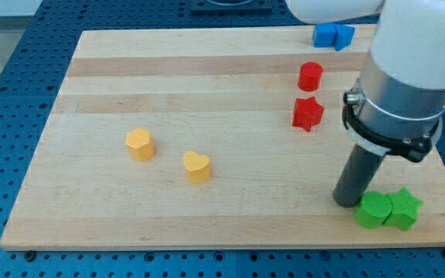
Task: Push the yellow heart to the bottom center of the board
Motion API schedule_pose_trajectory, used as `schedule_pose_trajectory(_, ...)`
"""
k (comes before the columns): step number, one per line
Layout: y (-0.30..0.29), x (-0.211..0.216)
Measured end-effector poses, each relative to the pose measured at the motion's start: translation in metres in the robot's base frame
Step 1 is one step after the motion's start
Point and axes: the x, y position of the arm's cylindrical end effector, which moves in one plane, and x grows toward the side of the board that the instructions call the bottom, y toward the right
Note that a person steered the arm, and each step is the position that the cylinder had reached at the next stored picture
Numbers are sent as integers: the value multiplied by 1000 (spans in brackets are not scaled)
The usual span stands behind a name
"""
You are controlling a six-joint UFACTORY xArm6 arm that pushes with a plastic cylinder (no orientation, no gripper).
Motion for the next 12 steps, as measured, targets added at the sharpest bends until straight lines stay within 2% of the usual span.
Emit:
schedule_pose_trajectory(3, -19, 0)
schedule_pose_trajectory(4, -22, -14)
schedule_pose_trajectory(6, -96, -56)
schedule_pose_trajectory(7, -161, -76)
schedule_pose_trajectory(8, -229, -81)
schedule_pose_trajectory(9, -262, -54)
schedule_pose_trajectory(10, -261, -18)
schedule_pose_trajectory(11, -259, -18)
schedule_pose_trajectory(12, -273, -53)
